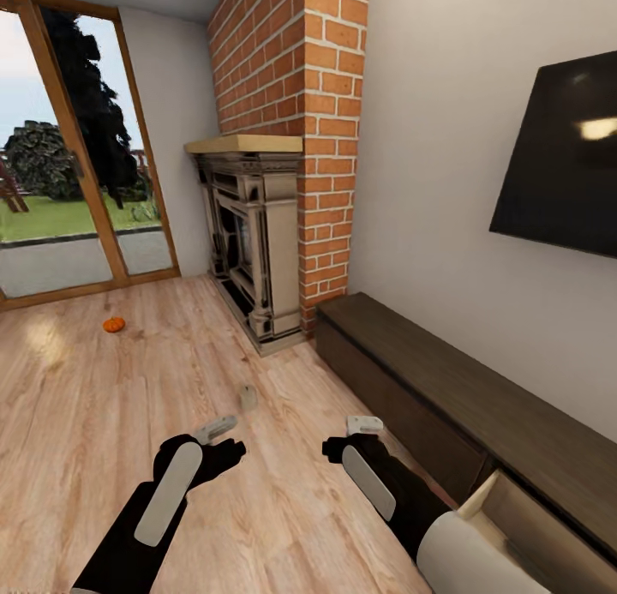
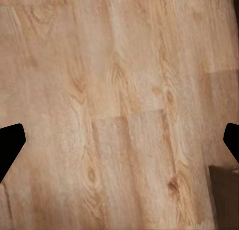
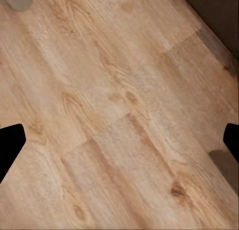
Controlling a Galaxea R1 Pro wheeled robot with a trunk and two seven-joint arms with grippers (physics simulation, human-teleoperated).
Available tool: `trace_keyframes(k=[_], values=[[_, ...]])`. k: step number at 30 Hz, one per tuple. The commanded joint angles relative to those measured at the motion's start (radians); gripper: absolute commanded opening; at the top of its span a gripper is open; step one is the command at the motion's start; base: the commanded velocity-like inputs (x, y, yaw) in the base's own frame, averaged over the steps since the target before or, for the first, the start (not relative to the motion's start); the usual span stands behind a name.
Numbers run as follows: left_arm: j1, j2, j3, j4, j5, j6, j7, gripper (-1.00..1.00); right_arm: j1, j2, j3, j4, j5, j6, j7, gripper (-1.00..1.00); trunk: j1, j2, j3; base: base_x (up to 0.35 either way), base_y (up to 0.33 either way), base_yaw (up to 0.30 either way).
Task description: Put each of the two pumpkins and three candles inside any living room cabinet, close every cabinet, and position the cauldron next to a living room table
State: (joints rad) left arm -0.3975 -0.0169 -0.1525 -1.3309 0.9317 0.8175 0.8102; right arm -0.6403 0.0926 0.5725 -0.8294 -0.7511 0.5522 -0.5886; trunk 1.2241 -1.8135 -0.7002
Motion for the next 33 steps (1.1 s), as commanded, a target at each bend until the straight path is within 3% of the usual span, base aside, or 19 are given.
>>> trace_keyframes(k=[1, 24, 33], values=[[-0.001, 0.000, -0.001, -0.001, 0.010, 0.000, 0.010, 1.00, -0.001, -0.001, 0.003, -0.002, -0.008, 0.002, -0.010, 1.00, 0.000, -0.001, -0.001, 0.138, 0.233, 0.148], [0.000, 0.000, -0.001, -0.001, 0.012, -0.001, 0.009, 1.00, -0.001, -0.001, 0.003, -0.002, -0.010, -0.001, -0.010, 1.00, 0.000, -0.001, -0.001, 0.122, 0.243, 0.014], [0.000, 0.000, -0.001, -0.001, 0.010, 0.000, 0.010, 1.00, -0.001, -0.001, 0.003, -0.002, -0.009, 0.000, -0.010, 1.00, 0.000, -0.001, -0.001, 0.159, 0.204, 0.244]])
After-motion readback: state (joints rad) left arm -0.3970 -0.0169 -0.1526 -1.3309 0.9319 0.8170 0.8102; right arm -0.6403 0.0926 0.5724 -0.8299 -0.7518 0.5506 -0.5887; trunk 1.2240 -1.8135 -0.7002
